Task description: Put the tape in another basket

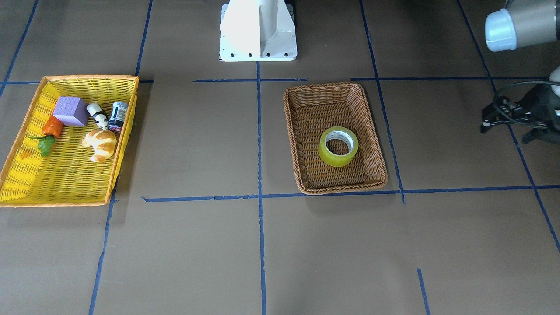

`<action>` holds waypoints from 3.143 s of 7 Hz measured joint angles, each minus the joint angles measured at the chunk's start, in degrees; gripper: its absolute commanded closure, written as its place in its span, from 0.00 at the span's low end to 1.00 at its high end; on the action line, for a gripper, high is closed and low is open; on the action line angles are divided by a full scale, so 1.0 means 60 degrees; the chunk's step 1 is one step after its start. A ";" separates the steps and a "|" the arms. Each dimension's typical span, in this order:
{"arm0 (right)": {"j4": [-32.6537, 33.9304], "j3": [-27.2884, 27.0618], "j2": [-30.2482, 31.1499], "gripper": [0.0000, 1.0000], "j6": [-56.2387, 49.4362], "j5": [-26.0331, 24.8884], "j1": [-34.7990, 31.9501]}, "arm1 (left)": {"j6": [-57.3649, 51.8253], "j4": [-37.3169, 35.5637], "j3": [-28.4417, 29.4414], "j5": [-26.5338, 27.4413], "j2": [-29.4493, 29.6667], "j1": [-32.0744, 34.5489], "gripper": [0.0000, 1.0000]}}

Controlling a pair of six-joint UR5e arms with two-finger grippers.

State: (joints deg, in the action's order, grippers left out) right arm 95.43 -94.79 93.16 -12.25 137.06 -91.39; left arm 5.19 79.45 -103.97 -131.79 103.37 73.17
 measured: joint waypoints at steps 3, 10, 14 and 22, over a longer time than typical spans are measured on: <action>-0.0195 -0.0102 0.0056 0.00 0.0318 0.0009 -0.0229 | -0.1047 0.0042 0.0711 -0.0039 -0.0810 0.0948 0.00; -0.0216 0.0236 0.0116 0.00 0.0630 0.0594 -0.0238 | -0.2595 0.0115 0.2277 -0.0382 -0.1161 0.2255 0.00; -0.0216 0.0219 0.0067 0.00 0.0663 0.0574 -0.0237 | -0.2594 0.0425 0.3126 -0.0446 -0.1304 0.2909 0.00; -0.0220 0.0163 0.0045 0.00 0.0684 0.0546 -0.0237 | -0.2565 0.1114 0.3169 -0.0451 -0.1796 0.3020 0.00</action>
State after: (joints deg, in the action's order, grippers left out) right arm 94.11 -93.81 93.43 -8.14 140.33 -92.81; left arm -10.20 86.13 -84.96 -134.50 92.60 91.29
